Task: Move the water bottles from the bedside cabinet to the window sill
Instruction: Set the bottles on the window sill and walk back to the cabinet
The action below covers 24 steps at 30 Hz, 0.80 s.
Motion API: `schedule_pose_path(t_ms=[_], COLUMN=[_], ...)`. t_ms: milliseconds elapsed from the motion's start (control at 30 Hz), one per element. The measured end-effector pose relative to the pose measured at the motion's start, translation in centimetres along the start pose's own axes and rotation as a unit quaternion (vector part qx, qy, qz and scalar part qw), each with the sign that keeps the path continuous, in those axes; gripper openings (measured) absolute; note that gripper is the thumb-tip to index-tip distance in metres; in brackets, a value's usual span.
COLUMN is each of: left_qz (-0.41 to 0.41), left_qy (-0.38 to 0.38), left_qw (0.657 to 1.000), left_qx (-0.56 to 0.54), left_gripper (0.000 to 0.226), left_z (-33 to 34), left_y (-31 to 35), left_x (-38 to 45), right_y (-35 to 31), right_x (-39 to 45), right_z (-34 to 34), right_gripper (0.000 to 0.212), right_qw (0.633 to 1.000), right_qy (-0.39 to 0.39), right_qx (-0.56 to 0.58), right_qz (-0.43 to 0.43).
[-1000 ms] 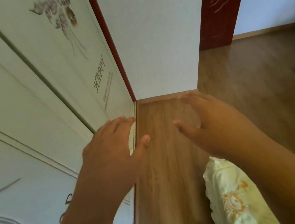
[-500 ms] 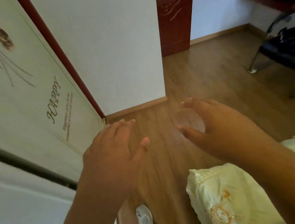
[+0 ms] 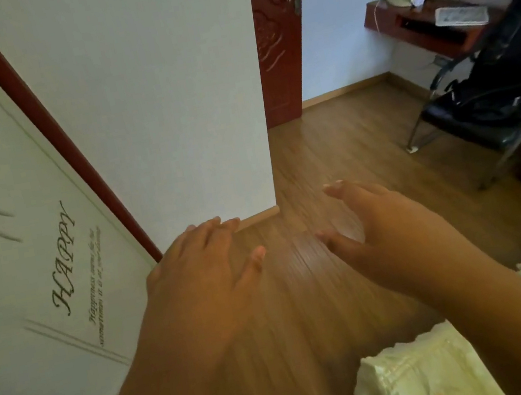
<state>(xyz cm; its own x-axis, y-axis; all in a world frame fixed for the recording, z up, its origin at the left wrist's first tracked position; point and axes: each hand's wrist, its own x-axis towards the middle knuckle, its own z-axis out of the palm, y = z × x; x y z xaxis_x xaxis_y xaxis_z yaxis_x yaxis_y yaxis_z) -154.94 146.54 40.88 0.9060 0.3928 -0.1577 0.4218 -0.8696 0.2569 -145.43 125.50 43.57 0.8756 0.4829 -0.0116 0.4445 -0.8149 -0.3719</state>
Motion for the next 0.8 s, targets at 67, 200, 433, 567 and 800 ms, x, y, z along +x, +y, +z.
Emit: schedule_pose_path(t_ms=[67, 200, 433, 567, 800], left_qz=[0.011, 0.033, 0.042, 0.029, 0.040], left_qy=[-0.001, 0.021, -0.017, -0.008, -0.009], left_qw=[1.000, 0.999, 0.999, 0.999, 0.997], left_qx=[0.017, 0.019, 0.014, 0.014, 0.058], left_gripper=[0.079, 0.077, 0.076, 0.077, 0.077], left_z=[-1.4, -2.7, -1.8, -2.4, -4.3], left_y=[-1.4, -3.1, -4.3, -3.8, -1.0], left_x=[2.0, 5.5, 11.5, 15.9, 25.4], right_y=[-1.6, -3.0, -2.9, -1.7, 1.1], right_x=[2.1, 5.3, 11.3, 16.1, 25.8], right_z=[0.7, 2.2, 4.0, 4.8, 3.6], right_gripper=[0.071, 0.071, 0.073, 0.072, 0.071], right_qw=[1.000, 1.000, 0.998, 0.999, 0.998], right_qy=[0.001, -0.004, -0.014, -0.012, 0.001], right_qx=[0.005, -0.001, 0.002, 0.014, 0.048], right_qz=[0.007, 0.026, 0.055, 0.040, 0.046])
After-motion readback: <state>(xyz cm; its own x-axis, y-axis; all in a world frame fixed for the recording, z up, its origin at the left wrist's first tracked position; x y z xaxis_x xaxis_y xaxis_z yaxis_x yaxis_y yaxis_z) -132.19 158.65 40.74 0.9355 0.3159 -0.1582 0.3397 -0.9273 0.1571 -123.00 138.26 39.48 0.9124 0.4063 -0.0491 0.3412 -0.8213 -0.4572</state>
